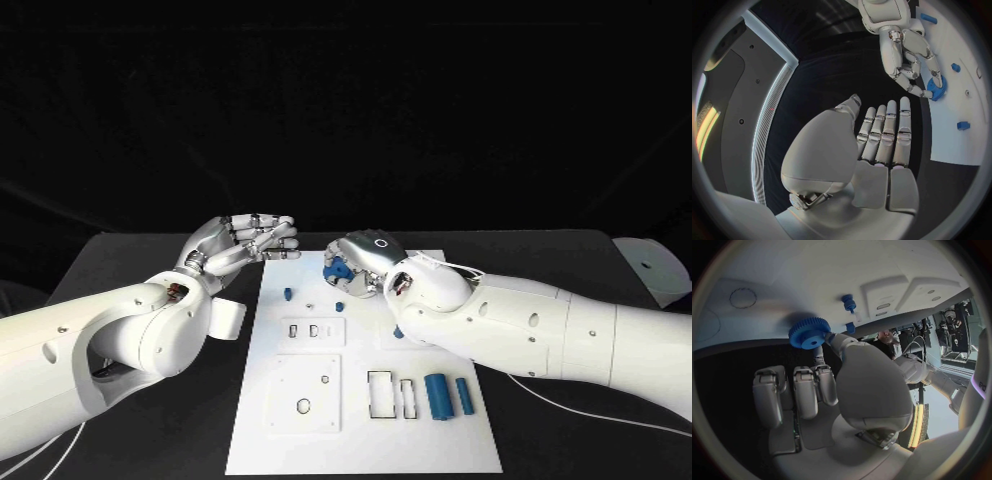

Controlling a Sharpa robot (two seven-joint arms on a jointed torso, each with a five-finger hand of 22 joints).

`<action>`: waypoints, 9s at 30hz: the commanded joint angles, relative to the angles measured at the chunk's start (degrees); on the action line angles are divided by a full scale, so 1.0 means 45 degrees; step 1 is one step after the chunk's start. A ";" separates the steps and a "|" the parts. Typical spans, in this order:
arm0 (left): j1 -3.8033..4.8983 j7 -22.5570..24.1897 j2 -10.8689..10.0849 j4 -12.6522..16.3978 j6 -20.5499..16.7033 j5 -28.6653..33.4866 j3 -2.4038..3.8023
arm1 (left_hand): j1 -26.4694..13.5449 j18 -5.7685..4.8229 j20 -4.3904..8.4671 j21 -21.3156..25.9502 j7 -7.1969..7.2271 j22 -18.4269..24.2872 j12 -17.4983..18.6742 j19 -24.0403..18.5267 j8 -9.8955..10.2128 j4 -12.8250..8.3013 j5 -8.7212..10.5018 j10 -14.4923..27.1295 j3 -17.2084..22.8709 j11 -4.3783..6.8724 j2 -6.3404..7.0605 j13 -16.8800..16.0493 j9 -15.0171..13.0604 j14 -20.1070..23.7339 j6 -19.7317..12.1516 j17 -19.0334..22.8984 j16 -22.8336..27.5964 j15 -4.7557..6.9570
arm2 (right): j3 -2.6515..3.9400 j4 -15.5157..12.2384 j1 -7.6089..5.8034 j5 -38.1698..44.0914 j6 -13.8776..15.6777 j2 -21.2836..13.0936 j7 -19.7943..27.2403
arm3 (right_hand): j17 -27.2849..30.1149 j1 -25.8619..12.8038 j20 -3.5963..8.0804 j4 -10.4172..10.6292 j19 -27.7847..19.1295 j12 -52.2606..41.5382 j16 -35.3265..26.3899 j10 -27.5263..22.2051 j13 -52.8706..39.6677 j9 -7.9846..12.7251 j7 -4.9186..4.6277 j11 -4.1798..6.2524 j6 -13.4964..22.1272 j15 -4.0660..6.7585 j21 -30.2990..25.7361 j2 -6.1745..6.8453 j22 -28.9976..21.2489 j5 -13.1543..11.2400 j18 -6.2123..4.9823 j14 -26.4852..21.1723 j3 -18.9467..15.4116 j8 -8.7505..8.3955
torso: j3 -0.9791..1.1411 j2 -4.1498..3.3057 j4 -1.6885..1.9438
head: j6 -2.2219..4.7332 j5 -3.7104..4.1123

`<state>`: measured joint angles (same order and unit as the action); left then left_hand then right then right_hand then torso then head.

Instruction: Assemble the parts on the task board

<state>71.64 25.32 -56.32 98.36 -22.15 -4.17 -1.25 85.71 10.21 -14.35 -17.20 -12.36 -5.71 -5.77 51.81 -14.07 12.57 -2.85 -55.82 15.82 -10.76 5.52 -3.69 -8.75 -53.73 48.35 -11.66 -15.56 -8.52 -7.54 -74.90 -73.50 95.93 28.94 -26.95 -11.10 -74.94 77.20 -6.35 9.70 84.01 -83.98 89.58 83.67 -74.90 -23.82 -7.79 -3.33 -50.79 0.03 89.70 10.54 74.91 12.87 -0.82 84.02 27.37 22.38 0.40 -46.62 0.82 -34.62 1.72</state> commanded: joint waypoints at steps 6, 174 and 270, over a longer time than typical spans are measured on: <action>0.0018 0.0107 0.0038 0.0017 0.0150 -0.0027 0.0011 | -0.0003 0.0076 -0.0015 0.0018 -0.0327 0.0012 0.0057 0.0078 0.0059 0.0000 -0.0054 -0.0006 0.0081 -0.0052 0.0141 -0.0008 0.0017 0.0074 -0.0011 -0.0017 0.0069 -0.0015 | -0.0049 0.0372 0.0056 0.0049 -0.0137 0.0253 0.0113 | -0.3288 -0.0168 0.0120 -0.0027 0.1331 0.0000 0.0075 0.0057 -0.1873 0.0044 -0.0100 -0.0052 0.0118 0.0080 0.0068 0.0110 0.3353 -0.0080 0.0183 0.1315 0.0120 -0.0135 | -0.0005 0.0006 0.0012 | 0.0006 0.0035; 0.0018 0.0018 -0.0143 0.0040 0.0073 -0.0027 0.0010 | -0.0039 0.0065 -0.0016 0.0018 -0.0357 0.0050 0.0173 0.0130 0.0116 -0.0033 -0.0053 -0.0009 0.0130 -0.0079 0.0166 -0.0014 0.0035 0.0158 -0.0030 -0.0050 0.0191 -0.0043 | 0.0117 -0.1795 -0.0082 -0.0855 0.0594 -0.1542 -0.0144 | -0.3347 -0.0349 -0.0020 0.0248 0.1331 0.0167 0.0092 -0.0050 -0.1704 -0.0075 -0.0225 -0.0178 -0.0015 -0.0055 0.0068 0.0061 0.3353 0.0026 0.0183 0.1329 -0.0820 -0.1099 | -0.0002 0.0004 0.0001 | -0.0030 -0.0057; 0.0018 0.0013 -0.0243 -0.0076 0.0063 -0.0027 0.0007 | -0.0082 0.0063 -0.0020 0.0034 -0.0385 0.0093 0.0265 0.0148 0.0168 -0.0061 -0.0054 -0.0024 0.0177 -0.0099 0.0178 -0.0018 0.0051 0.0154 -0.0043 -0.0102 0.0261 -0.0055 | 0.0087 -0.2323 -0.0523 -0.6182 0.0220 -0.3955 0.3053 | -0.3222 -0.0686 -0.0138 0.0453 0.1196 0.0566 0.0055 -0.0468 -0.1353 0.0438 -0.0411 -0.0350 -0.0015 -0.0193 -0.0094 -0.0073 0.3203 -0.0419 0.0129 0.1298 -0.1325 -0.2336 | 0.0095 0.0205 -0.0301 | -0.0077 -0.0194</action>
<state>71.66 24.91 -57.53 98.02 -22.28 -4.17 -1.26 85.49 10.20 -14.54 -17.20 -12.36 -5.34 -4.94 52.01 -13.60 12.32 -2.85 -55.82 16.38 -10.76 5.74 -3.69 -8.62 -53.54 48.34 -12.06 -14.63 -8.72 -7.11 -84.91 -75.75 78.70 30.88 -44.36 -4.82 -74.91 73.75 -7.40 12.03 84.01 -81.65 89.80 81.89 -74.92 -21.86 -9.62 -4.85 -50.58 -1.33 89.45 10.07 74.95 11.19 -0.82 83.92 21.31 11.74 0.69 -46.05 -0.10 -34.90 0.87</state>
